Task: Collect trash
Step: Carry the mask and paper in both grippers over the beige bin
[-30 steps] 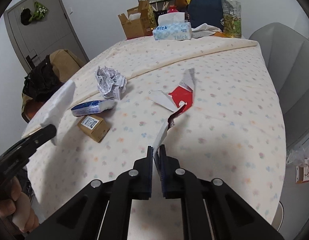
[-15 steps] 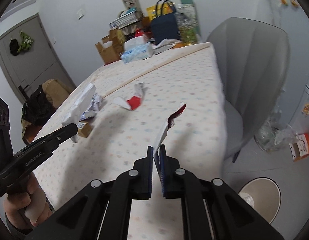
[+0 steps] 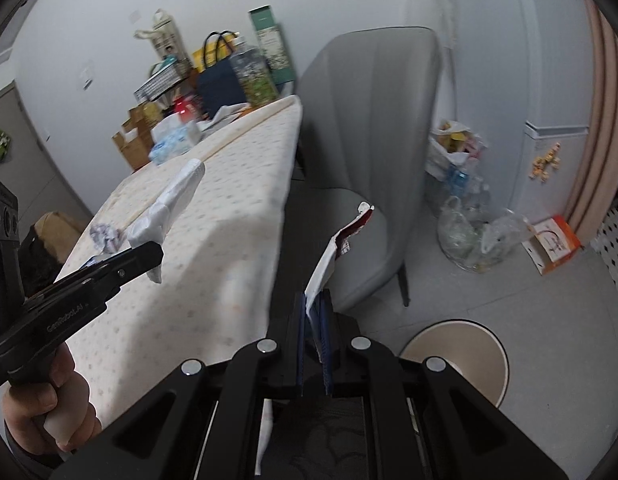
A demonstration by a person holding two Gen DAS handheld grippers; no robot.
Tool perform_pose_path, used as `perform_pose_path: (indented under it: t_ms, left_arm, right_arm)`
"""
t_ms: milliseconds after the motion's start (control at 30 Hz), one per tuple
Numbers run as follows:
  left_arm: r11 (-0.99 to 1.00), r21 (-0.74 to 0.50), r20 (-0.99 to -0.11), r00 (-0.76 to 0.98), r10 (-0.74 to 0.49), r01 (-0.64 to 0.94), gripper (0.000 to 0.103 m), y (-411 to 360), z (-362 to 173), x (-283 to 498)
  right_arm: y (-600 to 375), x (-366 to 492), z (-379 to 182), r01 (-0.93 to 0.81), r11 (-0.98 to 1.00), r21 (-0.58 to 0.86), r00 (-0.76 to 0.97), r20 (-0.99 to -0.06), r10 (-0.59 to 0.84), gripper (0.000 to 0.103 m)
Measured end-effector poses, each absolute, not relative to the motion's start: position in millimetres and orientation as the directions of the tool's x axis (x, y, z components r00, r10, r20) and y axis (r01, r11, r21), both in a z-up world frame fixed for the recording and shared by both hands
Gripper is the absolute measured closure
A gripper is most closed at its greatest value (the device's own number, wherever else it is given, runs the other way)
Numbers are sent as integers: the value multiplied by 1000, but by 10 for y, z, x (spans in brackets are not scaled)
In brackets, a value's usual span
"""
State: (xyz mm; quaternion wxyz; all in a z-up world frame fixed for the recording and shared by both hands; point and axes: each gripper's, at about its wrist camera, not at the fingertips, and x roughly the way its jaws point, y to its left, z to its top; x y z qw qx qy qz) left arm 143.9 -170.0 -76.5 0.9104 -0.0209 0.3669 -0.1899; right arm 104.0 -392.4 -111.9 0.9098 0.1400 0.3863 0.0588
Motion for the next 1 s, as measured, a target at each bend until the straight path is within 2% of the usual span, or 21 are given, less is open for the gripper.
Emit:
perform_pose_path:
  t_ms: [367,667,767,833,867,1000]
  left_arm:
    - [891,-160,-710,577,-403,426,85,-2463,-953,1550]
    - [875,-154,-761,510,-401,458,85,-2823,-1178,1637]
    - [873,-156,-779,486,-396,462,85,-2919,-1264,1685]
    - [871,-154,-786,475,-394,467,85,-2976,-1308,1696]
    - [869,-152,-791,469,-393,471,85,-3013,-1333,1701]
    - [862,-149,-807,444,-389,485,85,-3133,-1420,1699]
  right_arm:
    - [-4633,915,-1412,141,931,336,691,-707,151,95]
    - [-5090,1030,-1945,247,896,370,642,-755,135,92]
    - [-5242,1064,-2135,282,879,385,615,-775,142,86]
    - [-5312,1056,-2220,294,868,401,613,-775,151,72]
    - [-5346,1043,-2261,298,865,405,611,-777,153,68]
    - [-5446,970,-2314,308,857,414,612,-776,154,66]
